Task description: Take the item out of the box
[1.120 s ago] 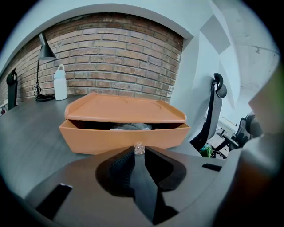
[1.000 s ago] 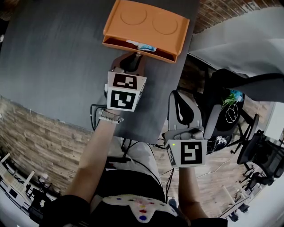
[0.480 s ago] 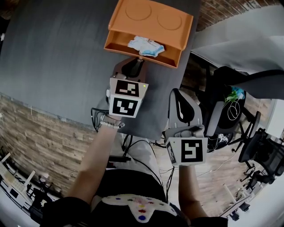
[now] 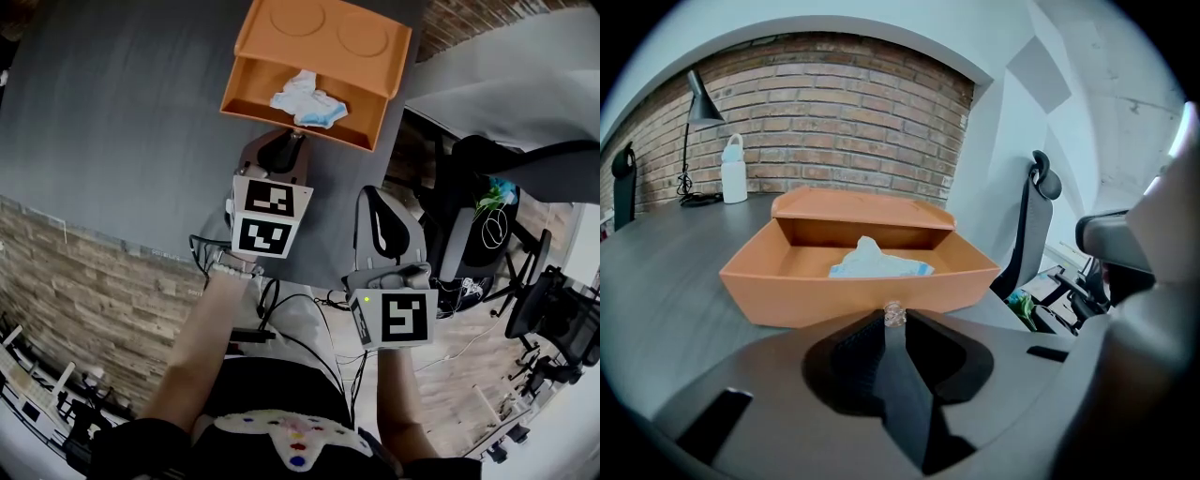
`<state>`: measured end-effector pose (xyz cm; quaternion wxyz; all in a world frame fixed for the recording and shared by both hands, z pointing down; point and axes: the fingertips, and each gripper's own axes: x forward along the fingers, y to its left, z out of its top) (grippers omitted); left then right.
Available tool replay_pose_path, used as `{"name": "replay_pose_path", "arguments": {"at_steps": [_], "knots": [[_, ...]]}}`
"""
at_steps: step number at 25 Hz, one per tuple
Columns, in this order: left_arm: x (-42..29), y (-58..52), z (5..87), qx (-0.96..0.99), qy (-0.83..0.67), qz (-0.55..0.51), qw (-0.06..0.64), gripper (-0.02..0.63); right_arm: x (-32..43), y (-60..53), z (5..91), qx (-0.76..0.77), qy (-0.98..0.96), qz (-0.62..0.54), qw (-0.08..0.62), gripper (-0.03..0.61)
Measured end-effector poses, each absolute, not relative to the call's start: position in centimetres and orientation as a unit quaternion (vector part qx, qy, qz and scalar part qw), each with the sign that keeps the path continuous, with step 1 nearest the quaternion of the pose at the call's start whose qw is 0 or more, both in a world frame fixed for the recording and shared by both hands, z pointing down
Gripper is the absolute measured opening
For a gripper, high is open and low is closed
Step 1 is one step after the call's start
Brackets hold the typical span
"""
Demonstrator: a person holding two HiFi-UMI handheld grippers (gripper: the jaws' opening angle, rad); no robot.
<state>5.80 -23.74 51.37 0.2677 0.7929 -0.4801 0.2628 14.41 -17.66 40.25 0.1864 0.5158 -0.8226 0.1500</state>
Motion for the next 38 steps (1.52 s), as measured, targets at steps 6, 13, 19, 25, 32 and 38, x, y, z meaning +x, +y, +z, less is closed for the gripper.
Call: {"name": "replay_pose_path", "arguments": {"at_steps": [6,13,19,25,32,38], "knots": [[5.5,-21.9,51.6,0.795,-0.472,0.264,0.274,0.074,13.9,-17.0,40.2,0.515,-0.823,0.147,0.189,0.009],[5.4,-21.1,51.8,0.802,-0.468,0.271,0.253,0.075,13.3,-16.7,40.3,0.511,-0.824,0.15,0.192,0.009],[4.8,-20.4,51.3,0.806,-0.459,0.272,0.257,0.076,13.0,-16.9,39.6,0.513,-0.824,0.144,0.19,0.009],[2.6,-19.6,48.9,0.811,-0.469,0.263,0.231,0.012,12.9,-17.5,38.3,0.511,-0.828,0.128,0.19,0.009],[0.2,-19.4,42.4,0.842,-0.46,0.235,0.157,0.006,11.7,-18.3,36.7,0.485,-0.843,0.097,0.211,0.011],[-1.3,-18.8,38.3,0.85,-0.463,0.211,0.136,0.006,11.3,-19.8,36.4,0.478,-0.846,0.095,0.217,0.01]]}}
